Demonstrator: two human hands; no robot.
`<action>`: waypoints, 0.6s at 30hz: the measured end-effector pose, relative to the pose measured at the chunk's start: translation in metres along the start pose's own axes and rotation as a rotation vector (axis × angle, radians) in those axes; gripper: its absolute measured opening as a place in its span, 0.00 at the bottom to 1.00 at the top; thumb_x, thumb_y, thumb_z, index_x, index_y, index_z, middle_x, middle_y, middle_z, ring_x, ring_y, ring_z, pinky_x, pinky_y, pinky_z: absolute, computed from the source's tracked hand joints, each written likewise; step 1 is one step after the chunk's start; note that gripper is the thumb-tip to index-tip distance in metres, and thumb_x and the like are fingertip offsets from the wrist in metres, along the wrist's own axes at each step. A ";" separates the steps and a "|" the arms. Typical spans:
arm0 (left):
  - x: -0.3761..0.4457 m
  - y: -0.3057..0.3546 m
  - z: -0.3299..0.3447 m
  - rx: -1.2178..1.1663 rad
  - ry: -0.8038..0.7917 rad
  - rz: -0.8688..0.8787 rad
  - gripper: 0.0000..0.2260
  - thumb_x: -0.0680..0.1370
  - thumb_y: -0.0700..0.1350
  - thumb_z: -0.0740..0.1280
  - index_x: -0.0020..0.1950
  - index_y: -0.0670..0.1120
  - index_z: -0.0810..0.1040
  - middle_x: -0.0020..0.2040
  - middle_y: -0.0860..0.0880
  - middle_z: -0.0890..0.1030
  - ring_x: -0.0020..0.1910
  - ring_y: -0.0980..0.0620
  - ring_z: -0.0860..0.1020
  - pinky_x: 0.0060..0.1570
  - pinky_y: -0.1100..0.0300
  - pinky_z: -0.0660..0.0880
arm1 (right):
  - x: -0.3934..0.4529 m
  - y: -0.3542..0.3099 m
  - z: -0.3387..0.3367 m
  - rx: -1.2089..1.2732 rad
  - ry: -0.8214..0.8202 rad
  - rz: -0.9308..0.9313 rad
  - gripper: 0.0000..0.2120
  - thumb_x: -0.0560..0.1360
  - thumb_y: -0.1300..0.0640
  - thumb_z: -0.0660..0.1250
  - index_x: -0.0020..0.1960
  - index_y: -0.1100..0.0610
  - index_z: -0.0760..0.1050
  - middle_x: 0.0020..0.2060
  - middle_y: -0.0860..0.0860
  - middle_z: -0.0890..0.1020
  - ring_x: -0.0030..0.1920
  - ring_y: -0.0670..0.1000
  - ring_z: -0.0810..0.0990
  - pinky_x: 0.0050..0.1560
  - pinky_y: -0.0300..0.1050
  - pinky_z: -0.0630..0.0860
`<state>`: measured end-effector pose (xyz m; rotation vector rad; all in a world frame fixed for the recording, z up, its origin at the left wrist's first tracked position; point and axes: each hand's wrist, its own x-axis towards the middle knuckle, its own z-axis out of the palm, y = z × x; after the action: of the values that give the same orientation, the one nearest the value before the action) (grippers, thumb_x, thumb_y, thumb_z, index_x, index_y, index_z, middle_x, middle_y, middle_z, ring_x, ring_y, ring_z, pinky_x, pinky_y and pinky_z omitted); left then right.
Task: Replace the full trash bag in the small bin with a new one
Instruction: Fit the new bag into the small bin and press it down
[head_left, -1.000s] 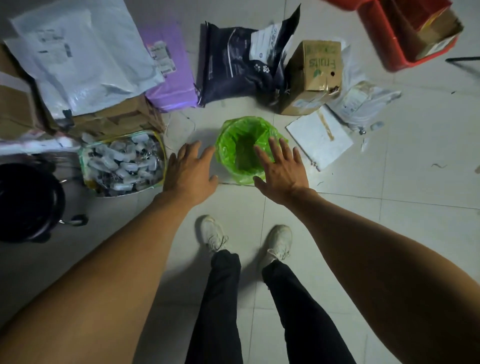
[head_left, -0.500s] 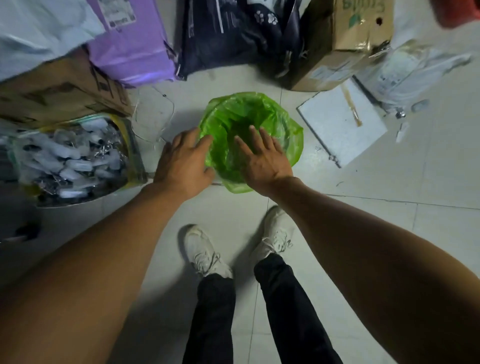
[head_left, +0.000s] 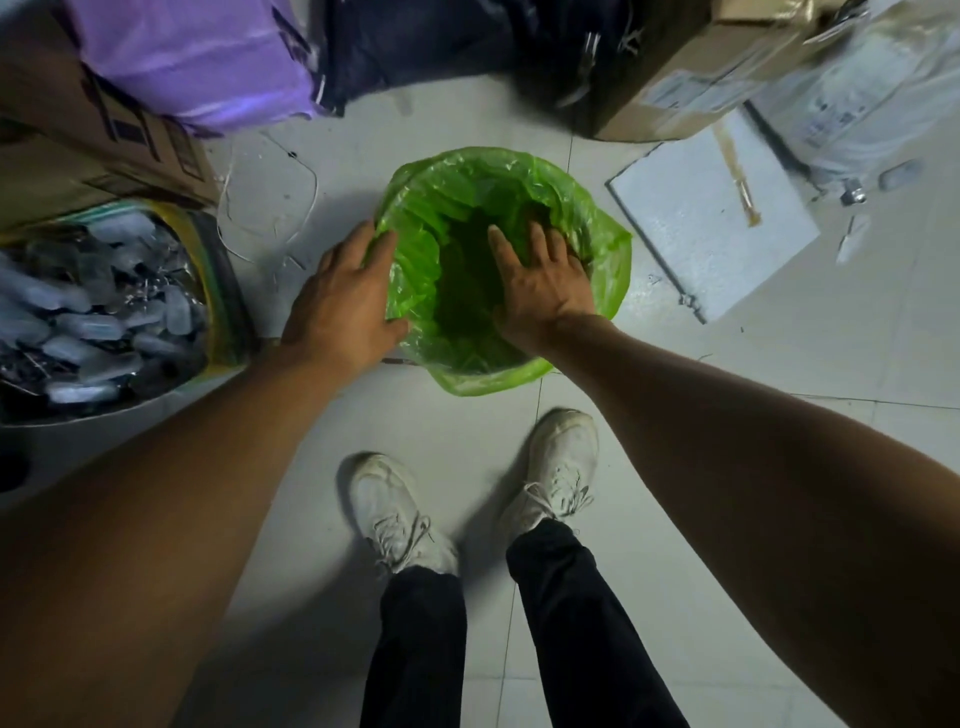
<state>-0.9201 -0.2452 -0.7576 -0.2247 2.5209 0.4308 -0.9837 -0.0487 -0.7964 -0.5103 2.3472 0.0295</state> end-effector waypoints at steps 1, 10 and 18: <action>0.000 0.001 0.001 0.000 0.000 -0.005 0.40 0.72 0.48 0.74 0.78 0.45 0.55 0.79 0.44 0.55 0.73 0.37 0.62 0.69 0.44 0.65 | 0.002 -0.002 0.000 -0.007 -0.001 0.011 0.41 0.76 0.42 0.61 0.79 0.48 0.40 0.79 0.59 0.48 0.78 0.62 0.48 0.75 0.56 0.52; -0.012 0.008 -0.007 -0.014 -0.002 -0.036 0.34 0.75 0.50 0.69 0.78 0.49 0.57 0.78 0.44 0.55 0.72 0.36 0.63 0.66 0.43 0.67 | -0.038 0.006 0.003 0.012 0.049 -0.123 0.32 0.79 0.44 0.56 0.79 0.49 0.49 0.79 0.57 0.48 0.79 0.60 0.44 0.77 0.56 0.47; -0.029 0.025 -0.031 0.051 0.001 -0.014 0.31 0.75 0.49 0.70 0.76 0.49 0.62 0.77 0.42 0.57 0.72 0.37 0.62 0.66 0.43 0.66 | -0.079 0.018 -0.011 0.047 0.136 -0.155 0.31 0.78 0.47 0.58 0.79 0.51 0.55 0.78 0.59 0.54 0.79 0.60 0.49 0.77 0.57 0.49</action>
<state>-0.9178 -0.2313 -0.7101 -0.2236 2.5264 0.3605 -0.9450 -0.0062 -0.7382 -0.6882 2.4266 -0.1364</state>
